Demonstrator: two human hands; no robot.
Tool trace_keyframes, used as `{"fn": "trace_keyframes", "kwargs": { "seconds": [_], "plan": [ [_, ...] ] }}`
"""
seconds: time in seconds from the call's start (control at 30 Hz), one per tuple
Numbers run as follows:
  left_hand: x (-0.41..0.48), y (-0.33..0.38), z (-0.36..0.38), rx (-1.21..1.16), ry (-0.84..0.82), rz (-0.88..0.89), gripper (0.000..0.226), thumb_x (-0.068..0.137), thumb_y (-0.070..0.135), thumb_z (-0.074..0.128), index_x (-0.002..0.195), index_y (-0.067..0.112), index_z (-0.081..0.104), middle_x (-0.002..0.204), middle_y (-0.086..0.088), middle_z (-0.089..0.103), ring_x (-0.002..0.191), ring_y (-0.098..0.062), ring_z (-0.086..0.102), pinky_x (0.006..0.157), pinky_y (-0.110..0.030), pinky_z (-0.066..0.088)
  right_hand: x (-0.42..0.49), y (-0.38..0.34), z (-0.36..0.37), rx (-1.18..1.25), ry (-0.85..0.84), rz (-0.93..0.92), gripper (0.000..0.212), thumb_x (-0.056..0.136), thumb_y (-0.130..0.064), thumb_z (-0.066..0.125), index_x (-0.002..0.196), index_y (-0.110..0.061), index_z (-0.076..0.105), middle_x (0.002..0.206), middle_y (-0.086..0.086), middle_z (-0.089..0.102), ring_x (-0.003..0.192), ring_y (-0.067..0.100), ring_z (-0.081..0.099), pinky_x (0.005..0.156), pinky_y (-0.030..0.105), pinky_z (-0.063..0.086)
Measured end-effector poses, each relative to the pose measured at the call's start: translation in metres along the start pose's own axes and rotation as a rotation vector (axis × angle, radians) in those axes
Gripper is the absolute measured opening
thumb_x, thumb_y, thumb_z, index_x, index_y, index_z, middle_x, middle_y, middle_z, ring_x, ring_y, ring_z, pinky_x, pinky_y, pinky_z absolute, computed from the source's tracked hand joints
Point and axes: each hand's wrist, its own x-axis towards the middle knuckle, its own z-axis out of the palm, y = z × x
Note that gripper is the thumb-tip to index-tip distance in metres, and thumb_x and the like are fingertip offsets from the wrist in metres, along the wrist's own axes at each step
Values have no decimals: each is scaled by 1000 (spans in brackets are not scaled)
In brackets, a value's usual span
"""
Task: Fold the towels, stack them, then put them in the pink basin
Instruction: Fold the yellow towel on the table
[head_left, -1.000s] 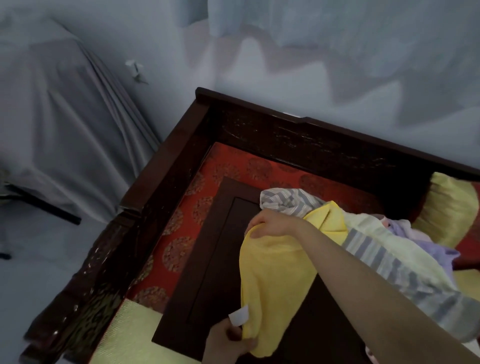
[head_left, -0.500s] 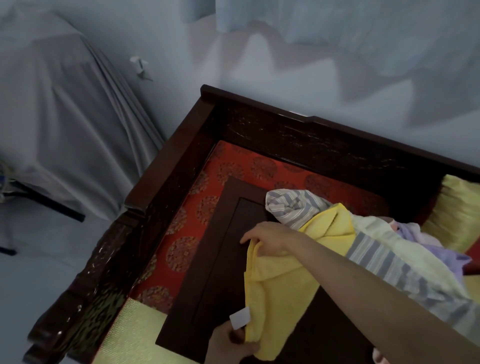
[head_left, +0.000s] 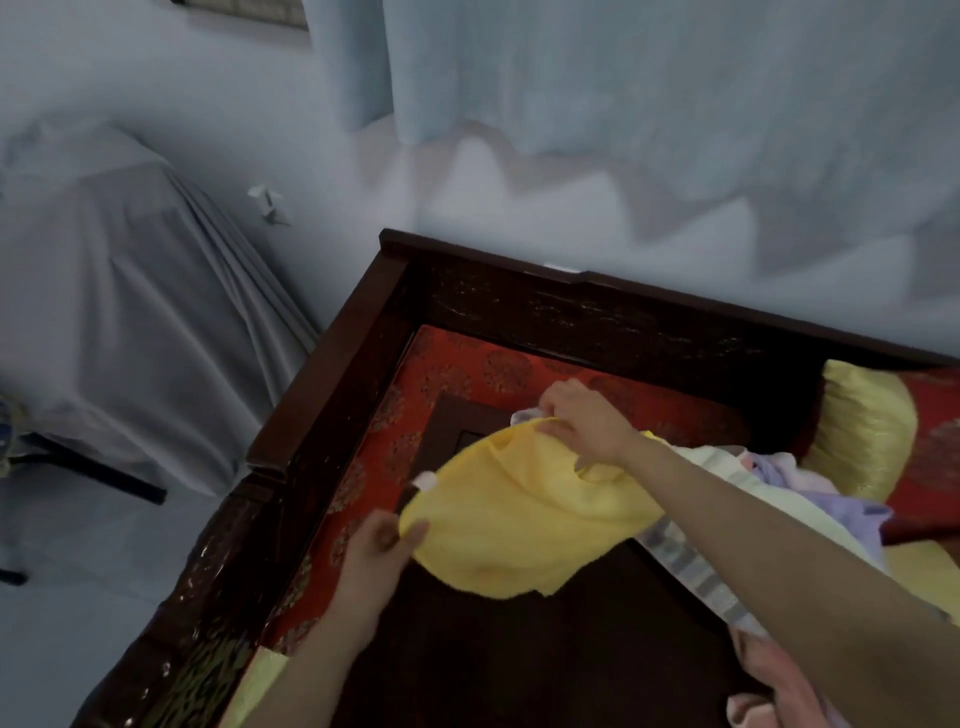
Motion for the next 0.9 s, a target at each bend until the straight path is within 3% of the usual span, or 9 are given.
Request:
{"fn": "trace_keyframes", "kwargs": {
  "seconds": [0.13,0.23,0.33,0.43,0.5,0.63,0.73,0.83,0.9],
  "plan": [
    [32,101,-12,107,11,263,28,81,28,71,79,8,51,73,-10,48,68,-23,47,64,-41,43,-23,22,-72,187,255,203,16,92,-29,56,86,-20,44,70,-1,56,64,19,54,62,38,45],
    [40,169,-8,241,-4,455,18,84,23,68,83,13,52,68,-11,57,64,-27,56,65,-45,51,-46,31,-116,199,419,216,14,94,-27,55,97,-14,49,59,-3,53,52,16,51,52,32,36],
    [33,232,3,325,-68,615,11,87,13,65,95,20,62,73,2,71,69,-16,65,64,-17,51,-77,39,-160,90,536,172,28,94,-33,50,108,-11,61,83,5,70,74,22,65,65,32,45],
    [22,291,9,389,-157,795,38,87,6,63,79,43,71,66,24,70,65,9,62,62,-4,45,-99,44,-200,38,655,163,34,92,-40,45,95,-13,66,84,5,70,79,24,65,70,35,44],
    [13,327,13,464,-222,883,47,87,9,64,76,54,68,70,32,68,66,13,60,66,-5,46,-114,45,-228,18,756,200,35,92,-40,46,93,-12,65,78,6,67,75,26,62,68,36,43],
    [-7,388,20,574,-355,992,38,85,12,67,78,49,70,73,22,71,71,4,65,74,-19,56,-137,41,-273,0,893,263,47,89,-53,35,92,-12,58,71,2,55,69,26,55,66,40,45],
    [-12,416,22,600,-303,1062,40,81,6,71,72,45,69,65,17,70,63,0,64,70,-21,56,-144,34,-292,-40,911,298,41,94,-44,35,96,-8,55,72,10,57,72,33,58,68,45,46],
    [-18,425,26,555,-251,1122,27,81,10,71,72,35,66,64,7,67,69,-12,63,71,-28,57,-150,28,-301,-113,888,335,34,98,-37,38,100,-7,55,82,20,64,80,40,61,71,47,47],
    [-21,423,28,514,-229,1131,20,83,13,69,74,31,64,65,8,66,69,-7,63,72,-31,57,-154,21,-302,-120,895,380,32,100,-34,39,103,-7,55,83,19,65,80,37,59,71,45,46]
  ]
}}
